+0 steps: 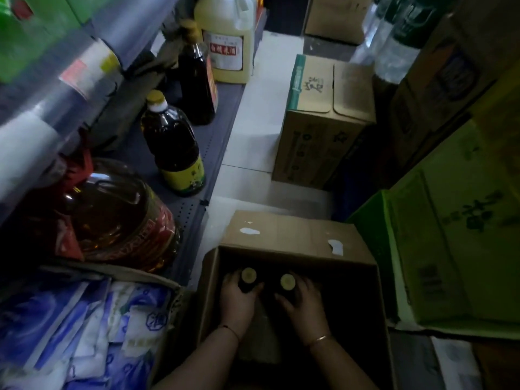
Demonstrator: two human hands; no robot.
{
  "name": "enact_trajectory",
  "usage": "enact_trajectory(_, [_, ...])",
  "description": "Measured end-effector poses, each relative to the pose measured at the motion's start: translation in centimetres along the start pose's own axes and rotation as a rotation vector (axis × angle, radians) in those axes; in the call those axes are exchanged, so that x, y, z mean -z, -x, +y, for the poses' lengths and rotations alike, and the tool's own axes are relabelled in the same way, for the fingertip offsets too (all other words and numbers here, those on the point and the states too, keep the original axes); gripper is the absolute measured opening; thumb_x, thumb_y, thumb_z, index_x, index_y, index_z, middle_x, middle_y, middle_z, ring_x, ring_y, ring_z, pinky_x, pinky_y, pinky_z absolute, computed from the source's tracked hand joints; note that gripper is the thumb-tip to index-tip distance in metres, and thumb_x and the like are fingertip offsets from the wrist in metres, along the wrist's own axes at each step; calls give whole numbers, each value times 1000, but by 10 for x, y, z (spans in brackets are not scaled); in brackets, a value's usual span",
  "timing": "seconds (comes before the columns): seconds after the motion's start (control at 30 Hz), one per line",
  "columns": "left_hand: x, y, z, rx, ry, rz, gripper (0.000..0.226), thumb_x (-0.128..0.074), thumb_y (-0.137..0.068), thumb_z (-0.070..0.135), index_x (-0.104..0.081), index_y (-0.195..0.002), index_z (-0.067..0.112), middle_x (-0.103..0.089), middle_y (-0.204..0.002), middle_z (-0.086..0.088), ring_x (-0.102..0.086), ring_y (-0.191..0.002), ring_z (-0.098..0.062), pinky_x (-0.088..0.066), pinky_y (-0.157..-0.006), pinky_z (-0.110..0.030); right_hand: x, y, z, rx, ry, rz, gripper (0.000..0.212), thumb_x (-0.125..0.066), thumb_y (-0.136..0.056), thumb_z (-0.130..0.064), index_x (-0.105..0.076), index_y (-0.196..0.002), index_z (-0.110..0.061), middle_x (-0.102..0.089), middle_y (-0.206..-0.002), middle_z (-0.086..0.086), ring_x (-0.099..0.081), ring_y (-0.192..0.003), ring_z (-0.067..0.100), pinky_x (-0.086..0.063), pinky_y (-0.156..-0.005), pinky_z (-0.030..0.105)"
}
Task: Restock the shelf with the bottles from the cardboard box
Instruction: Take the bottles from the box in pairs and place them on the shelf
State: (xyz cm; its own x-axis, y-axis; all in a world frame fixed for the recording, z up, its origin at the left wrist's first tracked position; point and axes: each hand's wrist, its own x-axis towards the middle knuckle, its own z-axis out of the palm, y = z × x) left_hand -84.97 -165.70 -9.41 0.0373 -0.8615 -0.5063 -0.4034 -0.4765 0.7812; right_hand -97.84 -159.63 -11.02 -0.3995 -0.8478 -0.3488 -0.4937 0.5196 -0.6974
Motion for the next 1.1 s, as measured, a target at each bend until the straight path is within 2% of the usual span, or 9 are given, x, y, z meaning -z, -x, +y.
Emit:
enact_trajectory(0.13, [-3,-4,-3,-78,-21,19,34,-72,-76,1,-65,-110,3,-62,-118,-12,-54,-110,-20,-36,-94,-25,-8,-11,3,-16,-163,32,36,-76,-75,-15,-65,-109,-12,-65,-116,7,-58,-109,18,-45,-100,37])
enact_trajectory(0.3, [9,17,0,-112,-28,38,32,-73,-75,3,-68,-105,8,-65,-110,-8,-58,-106,-20,-41,-94,-27,8,8,-15,-45,-244,35,28,-73,-75,-2,-68,-103,-4,-66,-100,1,-57,-96,10,-35,-77,-6])
enact_trajectory(0.5, [50,75,64,-227,-69,-23,28,-76,-74,10,-68,-100,15,-58,-97,10,-56,-92,-2,-37,-77,3,66,55,-77,-28,-279,31,34,-75,-75,-8,-65,-98,-31,-65,-99,-15,-58,-96,-10,-44,-92,19])
enact_trajectory(0.63, [89,138,143,-307,-50,16,28,-77,-75,18,-62,-94,33,-55,-97,27,-45,-99,17,-32,-79,3,128,102,-149,-17,-309,53,42,-77,-74,-14,-66,-115,-14,-65,-120,-2,-57,-115,9,-42,-103,27])
enact_trajectory(0.73, [125,186,211,-391,-70,89,26,-76,-72,40,-66,-95,31,-54,-96,30,-38,-101,18,-29,-83,0,188,139,-218,74,-343,72,31,-77,-74,-16,-71,-104,-22,-72,-107,-8,-62,-106,7,-47,-96,28])
enact_trajectory(0.83, [168,226,288,-427,-11,110,60,-63,-60,71,-71,-98,25,-62,-100,24,-46,-103,12,-39,-90,-13,250,165,-296,170,-352,114,32,-80,-71,-16,-69,-88,-41,-70,-92,-28,-63,-100,1,-48,-91,22])
enact_trajectory(0.97, [231,291,406,-529,173,156,25,-81,-69,30,-68,-90,26,-64,-98,28,-57,-98,12,-42,-84,-6,335,201,-412,377,-405,179,27,-72,-66,-51,-69,-89,-37,-70,-97,-15,-62,-101,4,-49,-91,27])
enact_trajectory(1.03, [263,324,459,-613,187,198,19,-77,-74,25,-67,-90,25,-66,-99,13,-60,-98,1,-47,-89,-20,375,222,-472,518,-398,193,24,-66,-72,-48,-66,-88,-31,-68,-92,-8,-62,-93,3,-50,-82,21])
enact_trajectory(1.1, [295,355,504,-713,182,243,14,-74,-77,26,-66,-89,25,-65,-98,5,-60,-96,-1,-46,-88,-18,408,244,-524,633,-409,195,10,-65,-80,-35,-64,-88,-28,-64,-88,-8,-60,-88,0,-45,-77,16])
